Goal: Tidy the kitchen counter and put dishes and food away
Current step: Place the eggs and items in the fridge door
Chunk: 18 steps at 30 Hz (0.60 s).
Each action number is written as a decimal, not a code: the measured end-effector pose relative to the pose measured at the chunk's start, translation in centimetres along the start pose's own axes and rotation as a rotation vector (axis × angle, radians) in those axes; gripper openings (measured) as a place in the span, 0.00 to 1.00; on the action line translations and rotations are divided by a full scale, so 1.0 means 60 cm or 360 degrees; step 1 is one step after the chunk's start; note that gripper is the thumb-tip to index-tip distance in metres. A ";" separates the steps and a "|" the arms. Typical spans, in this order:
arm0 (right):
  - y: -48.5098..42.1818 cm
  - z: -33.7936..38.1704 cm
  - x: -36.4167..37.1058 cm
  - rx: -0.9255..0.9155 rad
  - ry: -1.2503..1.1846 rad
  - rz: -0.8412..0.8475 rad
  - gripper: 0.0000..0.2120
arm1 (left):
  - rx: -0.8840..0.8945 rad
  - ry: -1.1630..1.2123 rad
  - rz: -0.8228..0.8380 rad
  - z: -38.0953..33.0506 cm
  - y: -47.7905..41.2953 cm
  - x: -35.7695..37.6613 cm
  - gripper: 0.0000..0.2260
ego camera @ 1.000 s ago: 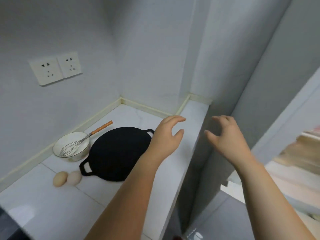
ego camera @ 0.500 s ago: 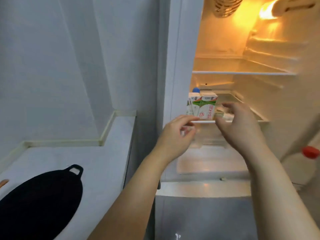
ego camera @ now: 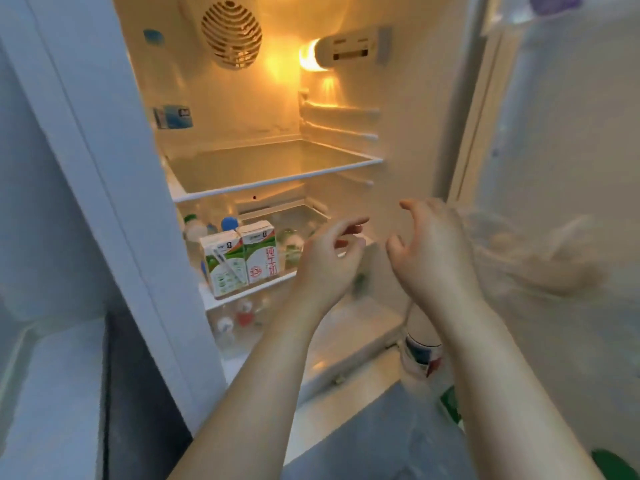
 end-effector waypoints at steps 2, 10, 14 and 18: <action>-0.008 -0.009 -0.012 0.0026 0.0058 -0.0077 0.21 | -0.0029 0.0045 0.0044 0.002 -0.019 0.025 0.14; -0.045 -0.059 -0.078 0.0335 0.0545 -0.0163 0.16 | 0.0044 0.0266 0.0356 -0.017 -0.065 0.118 0.11; -0.047 -0.109 -0.112 0.0698 0.0614 -0.0032 0.14 | 0.0122 0.0360 0.0402 -0.039 -0.078 0.139 0.11; -0.045 -0.144 -0.128 0.0925 0.0768 0.0098 0.11 | 0.0408 0.0392 0.0330 -0.086 -0.098 0.151 0.12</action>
Point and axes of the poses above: each hand's wrist, its own y-axis away from the middle knuckle, its own x-axis out of the palm, z = x × y, the point moved 8 cm from there along -y, towards the middle knuckle, and after that the axes turned 6 degrees about -z, right-handed, at the moved point
